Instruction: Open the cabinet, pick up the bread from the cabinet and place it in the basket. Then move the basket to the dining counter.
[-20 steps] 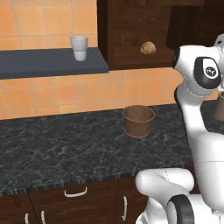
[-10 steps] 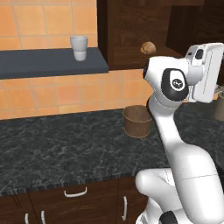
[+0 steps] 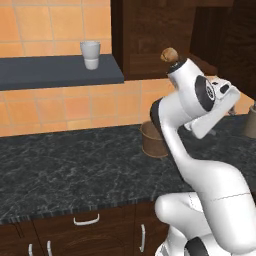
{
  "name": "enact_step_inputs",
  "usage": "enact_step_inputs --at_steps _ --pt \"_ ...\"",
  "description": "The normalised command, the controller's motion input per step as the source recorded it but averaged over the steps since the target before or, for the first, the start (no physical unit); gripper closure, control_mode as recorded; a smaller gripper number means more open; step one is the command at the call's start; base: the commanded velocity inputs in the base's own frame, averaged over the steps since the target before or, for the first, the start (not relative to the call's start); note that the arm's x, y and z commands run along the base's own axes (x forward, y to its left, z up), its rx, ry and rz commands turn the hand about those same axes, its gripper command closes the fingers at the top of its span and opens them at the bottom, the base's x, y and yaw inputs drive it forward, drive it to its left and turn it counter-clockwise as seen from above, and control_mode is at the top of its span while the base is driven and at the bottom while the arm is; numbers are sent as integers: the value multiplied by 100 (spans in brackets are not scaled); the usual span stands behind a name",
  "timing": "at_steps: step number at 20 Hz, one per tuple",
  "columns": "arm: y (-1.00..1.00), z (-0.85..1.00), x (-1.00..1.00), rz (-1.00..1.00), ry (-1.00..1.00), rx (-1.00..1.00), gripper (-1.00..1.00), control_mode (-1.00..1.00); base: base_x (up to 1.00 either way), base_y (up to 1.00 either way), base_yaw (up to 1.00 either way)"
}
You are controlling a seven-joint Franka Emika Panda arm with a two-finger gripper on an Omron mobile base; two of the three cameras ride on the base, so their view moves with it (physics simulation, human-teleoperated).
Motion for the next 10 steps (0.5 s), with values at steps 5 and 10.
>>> enact_step_inputs --at_steps 5,10 --pt "41 -44 54 -1 -4 70 -100 -100 0 0 0" --pt "8 -1 43 -20 -25 47 -100 -100 0 0 0"
